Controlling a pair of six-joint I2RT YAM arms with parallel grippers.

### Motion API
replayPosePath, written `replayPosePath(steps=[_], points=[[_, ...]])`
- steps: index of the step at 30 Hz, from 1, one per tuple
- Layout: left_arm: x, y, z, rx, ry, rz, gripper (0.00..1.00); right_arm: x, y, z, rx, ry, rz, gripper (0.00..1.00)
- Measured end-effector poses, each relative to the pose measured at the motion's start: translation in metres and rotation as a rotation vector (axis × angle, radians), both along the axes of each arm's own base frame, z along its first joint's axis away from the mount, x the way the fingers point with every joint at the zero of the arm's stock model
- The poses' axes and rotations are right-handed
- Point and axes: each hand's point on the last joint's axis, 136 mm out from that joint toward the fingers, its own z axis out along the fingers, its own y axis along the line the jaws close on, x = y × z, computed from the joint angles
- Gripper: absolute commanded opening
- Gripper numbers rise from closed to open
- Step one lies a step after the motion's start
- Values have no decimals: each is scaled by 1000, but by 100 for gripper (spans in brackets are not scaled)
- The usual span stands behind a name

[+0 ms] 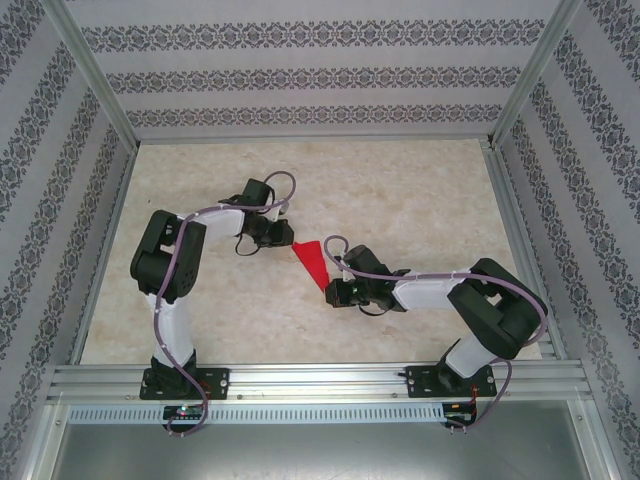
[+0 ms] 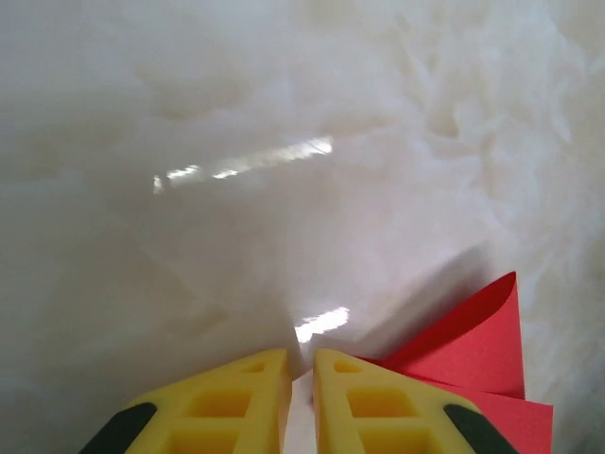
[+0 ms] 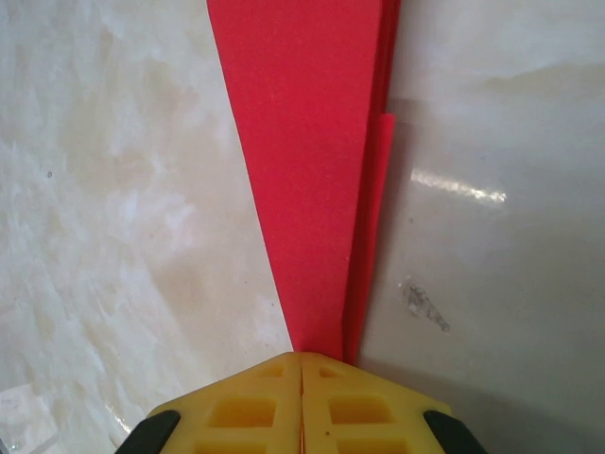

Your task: Fold a paper plane with a square sheet of paper (pick it up from the middle)

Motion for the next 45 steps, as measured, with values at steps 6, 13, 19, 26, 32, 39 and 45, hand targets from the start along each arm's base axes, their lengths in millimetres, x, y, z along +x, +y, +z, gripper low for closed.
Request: replayPosePath(steps=[6, 13, 19, 26, 32, 39, 45], points=[[7, 19, 29, 27, -59, 74, 20, -6, -6, 1, -18, 24, -5, 10], [-28, -3, 104, -89, -194, 56, 19, -14, -18, 13, -43, 41, -26, 23], [-71, -34, 85, -163, -106, -7, 16, 2, -17, 51, 10, -51, -67, 23], [-86, -64, 70, -217, -46, -44, 12, 13, -10, 45, -6, -35, -77, 14], [-94, -79, 43, -210, 16, -59, 11, 19, -2, 27, -35, 6, -69, 12], [-97, -87, 9, -169, 89, -67, 9, 25, 3, 19, -53, 20, -63, 12], [-97, -88, -1, -155, 106, -67, 8, 21, 4, 6, -57, 53, -36, 12]])
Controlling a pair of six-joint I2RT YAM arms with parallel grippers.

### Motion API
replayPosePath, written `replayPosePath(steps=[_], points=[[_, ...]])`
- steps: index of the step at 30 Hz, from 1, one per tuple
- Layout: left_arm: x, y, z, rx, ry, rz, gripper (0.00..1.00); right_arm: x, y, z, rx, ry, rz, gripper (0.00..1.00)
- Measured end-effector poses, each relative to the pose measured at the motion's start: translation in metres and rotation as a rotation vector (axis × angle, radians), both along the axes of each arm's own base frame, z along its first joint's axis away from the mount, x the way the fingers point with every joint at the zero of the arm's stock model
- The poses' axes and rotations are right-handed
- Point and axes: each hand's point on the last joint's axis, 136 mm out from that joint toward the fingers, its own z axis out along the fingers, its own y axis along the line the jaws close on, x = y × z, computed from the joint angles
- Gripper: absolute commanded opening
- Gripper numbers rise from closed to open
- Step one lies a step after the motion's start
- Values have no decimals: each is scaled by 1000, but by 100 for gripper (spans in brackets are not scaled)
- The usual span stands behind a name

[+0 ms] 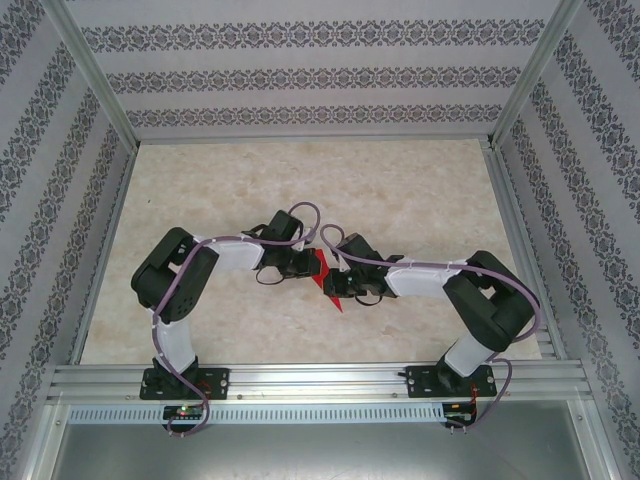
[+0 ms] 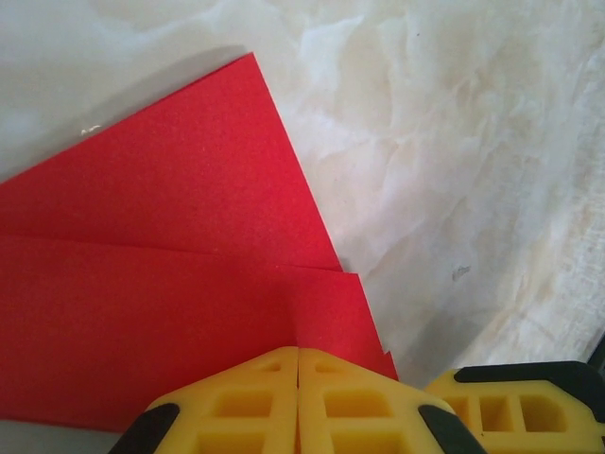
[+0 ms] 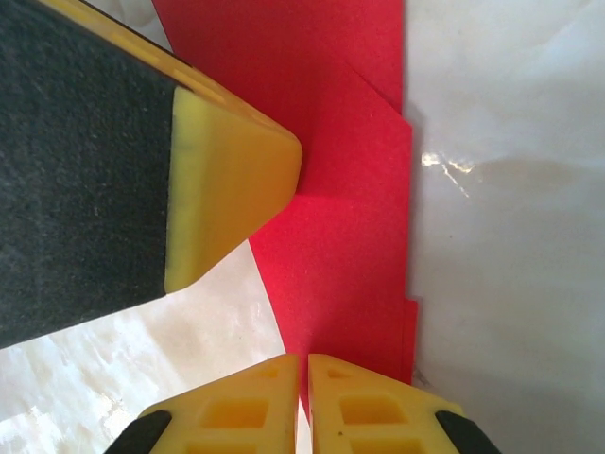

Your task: Fold a paper plane with a square sheet of paper (pick it up from the middle)

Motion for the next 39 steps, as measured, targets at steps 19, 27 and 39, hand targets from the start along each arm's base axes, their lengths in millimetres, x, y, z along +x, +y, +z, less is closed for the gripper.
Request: replayPosePath(steps=[19, 27, 39], points=[[2, 0, -3, 27, -14, -7, 6, -36, -24, -1, 38, 18, 101, 11], [2, 0, -3, 26, -14, -7, 6, -17, -3, 23, 87, -32, 132, 11], [2, 0, -3, 26, -14, -8, 5, -1, 15, -3, 96, -5, 136, 8]])
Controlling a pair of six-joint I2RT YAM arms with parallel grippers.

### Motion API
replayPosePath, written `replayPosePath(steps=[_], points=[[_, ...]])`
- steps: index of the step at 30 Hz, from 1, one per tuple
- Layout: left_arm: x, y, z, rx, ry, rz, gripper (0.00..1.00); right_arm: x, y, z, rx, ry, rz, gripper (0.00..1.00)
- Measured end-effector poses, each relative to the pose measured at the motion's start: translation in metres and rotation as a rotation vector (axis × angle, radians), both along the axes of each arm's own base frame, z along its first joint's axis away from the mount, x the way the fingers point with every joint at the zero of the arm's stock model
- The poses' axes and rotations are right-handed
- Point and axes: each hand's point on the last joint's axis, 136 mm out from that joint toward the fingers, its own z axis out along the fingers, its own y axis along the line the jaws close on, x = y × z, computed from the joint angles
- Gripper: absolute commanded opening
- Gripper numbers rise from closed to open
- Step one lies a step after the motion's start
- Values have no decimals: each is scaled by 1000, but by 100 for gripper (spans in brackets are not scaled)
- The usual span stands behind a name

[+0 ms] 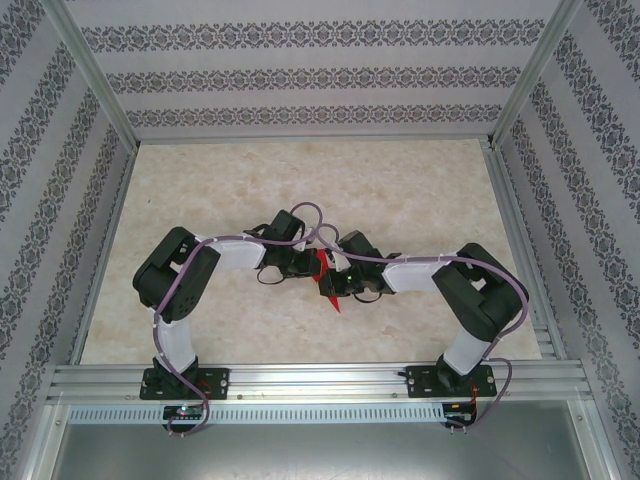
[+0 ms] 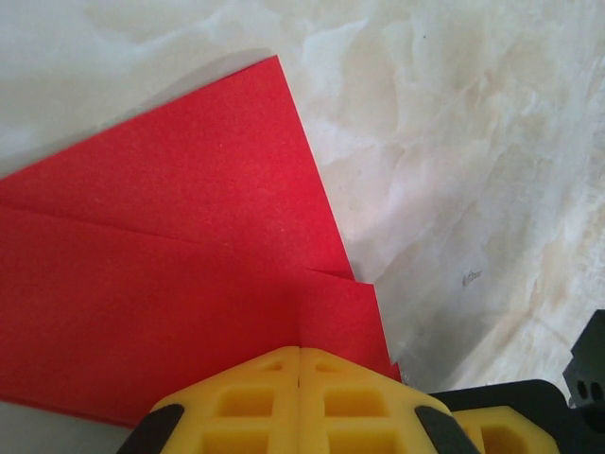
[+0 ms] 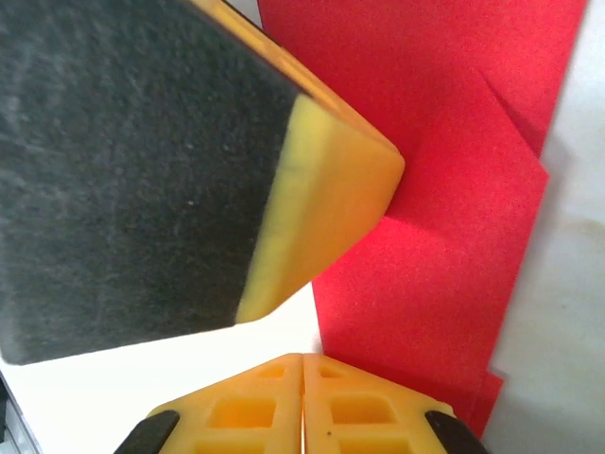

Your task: Fold a paper plane with a square sheet of paper (pick it up from the middle)

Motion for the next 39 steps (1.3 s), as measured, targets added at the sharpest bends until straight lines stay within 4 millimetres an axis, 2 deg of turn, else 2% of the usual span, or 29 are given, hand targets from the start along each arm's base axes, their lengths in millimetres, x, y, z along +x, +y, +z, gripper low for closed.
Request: replayPosePath(steps=[8, 23, 30, 33, 35, 37, 39], points=[[0, 0, -1, 2, 0, 0, 4, -5, -5, 0, 53, -46, -9, 8], [-1, 0, -2, 2, 2, -2, 3, -49, -30, -2, 1, -47, -19, 7], [1, -2, 0, 1, -1, -13, 8, -64, -44, -1, -32, -12, -39, 10], [6, -4, 1, 12, -6, -14, 13, -67, -51, 3, -57, -8, -47, 20], [9, -4, 4, 24, -11, -13, 20, -60, -55, 14, -66, -37, -70, 34], [13, -4, 8, 37, -16, -10, 25, -44, -59, 35, -53, -97, -119, 50], [16, -5, 14, 46, -18, -4, 32, -21, -69, 58, -45, -181, -199, 62]])
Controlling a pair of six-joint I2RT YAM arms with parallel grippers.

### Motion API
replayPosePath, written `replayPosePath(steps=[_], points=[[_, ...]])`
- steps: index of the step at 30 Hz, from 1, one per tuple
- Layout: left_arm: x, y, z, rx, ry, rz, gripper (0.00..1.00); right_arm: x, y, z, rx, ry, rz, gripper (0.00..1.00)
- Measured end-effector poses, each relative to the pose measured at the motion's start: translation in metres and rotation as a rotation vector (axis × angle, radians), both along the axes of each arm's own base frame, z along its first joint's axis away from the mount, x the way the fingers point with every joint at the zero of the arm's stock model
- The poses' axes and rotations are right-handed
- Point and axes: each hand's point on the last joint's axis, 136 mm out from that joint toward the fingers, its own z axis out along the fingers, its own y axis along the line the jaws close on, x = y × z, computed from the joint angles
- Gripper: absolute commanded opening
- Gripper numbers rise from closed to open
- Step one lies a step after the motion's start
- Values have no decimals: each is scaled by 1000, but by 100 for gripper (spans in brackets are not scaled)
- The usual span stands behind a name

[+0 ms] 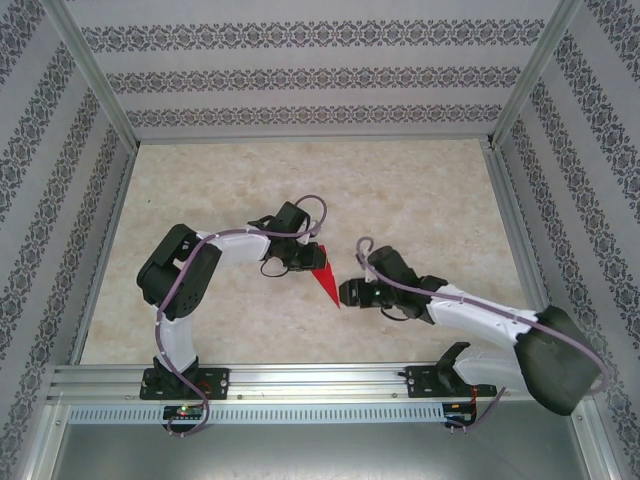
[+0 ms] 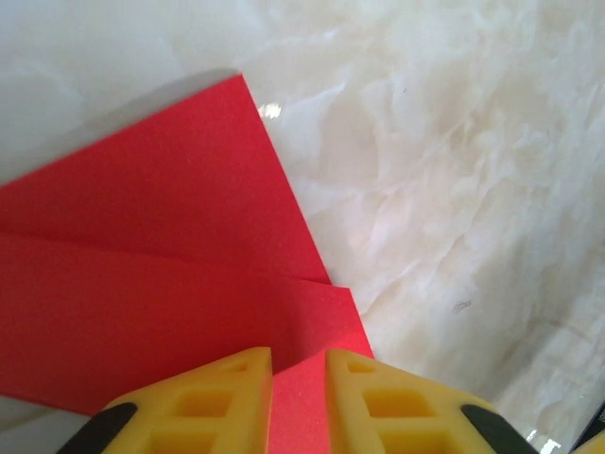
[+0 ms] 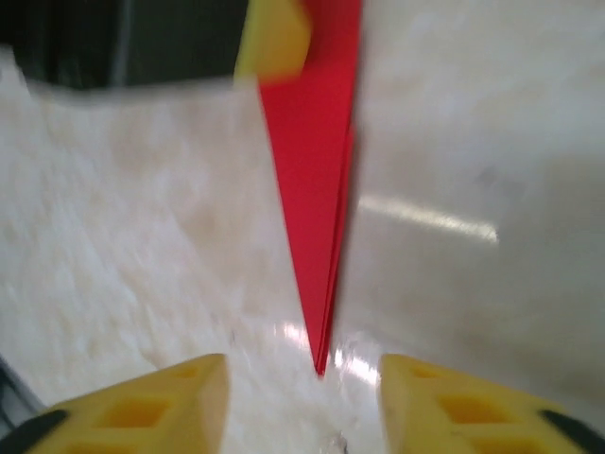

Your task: Fold a paper plane with a square sheet of paper (pick it up from the middle)

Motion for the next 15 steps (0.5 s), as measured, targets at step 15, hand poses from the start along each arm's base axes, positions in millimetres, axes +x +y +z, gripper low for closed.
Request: replayPosePath(steps=[15], points=[[2, 15, 71, 316, -149, 107, 62, 81, -97, 34, -85, -202, -400, 98]])
